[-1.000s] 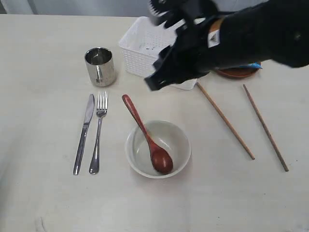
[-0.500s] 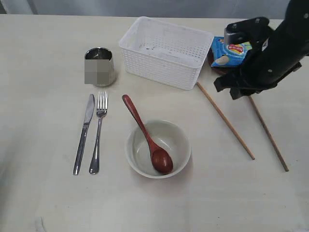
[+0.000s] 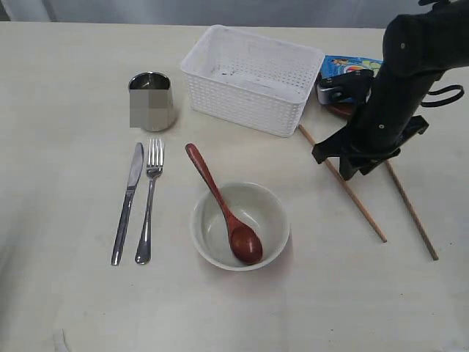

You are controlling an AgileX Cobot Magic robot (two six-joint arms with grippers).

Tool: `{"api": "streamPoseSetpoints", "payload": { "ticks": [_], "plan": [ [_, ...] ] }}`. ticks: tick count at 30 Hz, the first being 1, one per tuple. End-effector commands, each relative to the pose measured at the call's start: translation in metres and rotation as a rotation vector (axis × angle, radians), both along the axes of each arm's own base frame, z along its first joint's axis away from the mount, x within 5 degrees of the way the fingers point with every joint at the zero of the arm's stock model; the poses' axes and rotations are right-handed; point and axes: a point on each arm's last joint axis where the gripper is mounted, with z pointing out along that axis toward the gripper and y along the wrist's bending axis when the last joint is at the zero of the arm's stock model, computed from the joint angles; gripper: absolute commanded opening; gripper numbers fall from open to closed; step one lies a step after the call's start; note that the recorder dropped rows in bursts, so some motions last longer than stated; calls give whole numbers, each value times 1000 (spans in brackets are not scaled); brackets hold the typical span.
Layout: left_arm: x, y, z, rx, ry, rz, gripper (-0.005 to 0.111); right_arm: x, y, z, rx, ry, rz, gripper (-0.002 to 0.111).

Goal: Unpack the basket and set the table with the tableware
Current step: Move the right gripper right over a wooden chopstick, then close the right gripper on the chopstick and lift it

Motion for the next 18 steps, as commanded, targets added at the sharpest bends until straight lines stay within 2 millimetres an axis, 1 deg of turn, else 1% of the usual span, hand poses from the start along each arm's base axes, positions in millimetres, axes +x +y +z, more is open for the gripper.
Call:
{"api": "streamPoseSetpoints", "payload": {
  "ticks": [1, 5, 7, 10, 18],
  "plan": [
    [0, 0, 0, 2, -9, 2, 0, 2, 3, 1, 33, -5, 16, 32],
    [0, 0, 0, 2, -9, 2, 0, -2, 14, 1, 29, -7, 65, 32],
    [0, 0, 0, 2, -9, 2, 0, -3, 18, 1, 0, -15, 112, 32],
    [0, 0, 0, 2, -9, 2, 0, -3, 17, -2, -47, -20, 116, 32],
    [0, 0, 0, 2, -9, 2, 0, 0, 18, -13, -47, -21, 116, 32]
  ]
}}
